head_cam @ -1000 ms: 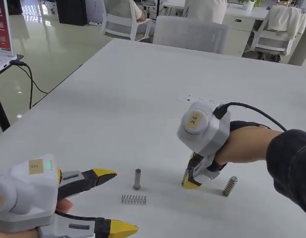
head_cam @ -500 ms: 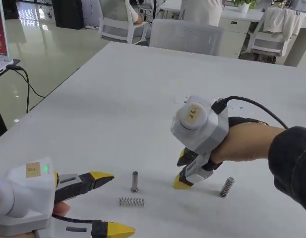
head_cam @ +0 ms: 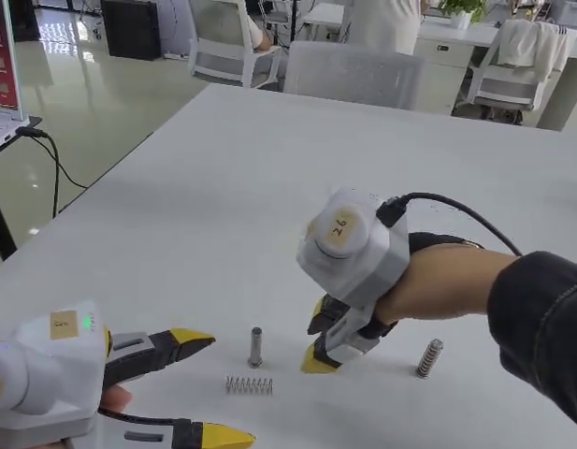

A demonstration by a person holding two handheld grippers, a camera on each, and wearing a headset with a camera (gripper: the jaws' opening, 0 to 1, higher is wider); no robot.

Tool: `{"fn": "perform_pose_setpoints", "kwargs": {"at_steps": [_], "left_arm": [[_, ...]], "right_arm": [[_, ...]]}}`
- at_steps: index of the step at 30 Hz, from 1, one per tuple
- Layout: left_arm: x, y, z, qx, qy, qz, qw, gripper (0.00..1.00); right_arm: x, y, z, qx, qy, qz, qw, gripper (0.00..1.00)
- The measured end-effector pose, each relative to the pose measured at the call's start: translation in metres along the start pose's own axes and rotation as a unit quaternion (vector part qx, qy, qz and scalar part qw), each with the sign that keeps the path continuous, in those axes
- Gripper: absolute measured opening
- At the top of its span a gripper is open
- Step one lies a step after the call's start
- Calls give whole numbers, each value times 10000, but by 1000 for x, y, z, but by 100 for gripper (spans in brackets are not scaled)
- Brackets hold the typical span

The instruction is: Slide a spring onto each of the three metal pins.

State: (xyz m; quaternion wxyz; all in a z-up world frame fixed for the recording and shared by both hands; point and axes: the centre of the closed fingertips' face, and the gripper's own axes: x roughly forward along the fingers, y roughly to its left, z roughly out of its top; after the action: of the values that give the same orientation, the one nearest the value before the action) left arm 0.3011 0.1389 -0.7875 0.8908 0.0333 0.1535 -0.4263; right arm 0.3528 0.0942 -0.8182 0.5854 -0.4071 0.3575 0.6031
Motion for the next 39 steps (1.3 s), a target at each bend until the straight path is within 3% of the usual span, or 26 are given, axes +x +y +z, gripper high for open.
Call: {"fn": "perform_pose_setpoints", "kwargs": {"at_steps": [21,39], "left_arm": [[-4,4,-6,-31,45,76,10000,62],[-9,5,-9,-53,64,126,9999,61]], "right_arm": [[37,21,17,6,-130,322,9994,13],[57,24,12,-182,43,289,9994,9]]}}
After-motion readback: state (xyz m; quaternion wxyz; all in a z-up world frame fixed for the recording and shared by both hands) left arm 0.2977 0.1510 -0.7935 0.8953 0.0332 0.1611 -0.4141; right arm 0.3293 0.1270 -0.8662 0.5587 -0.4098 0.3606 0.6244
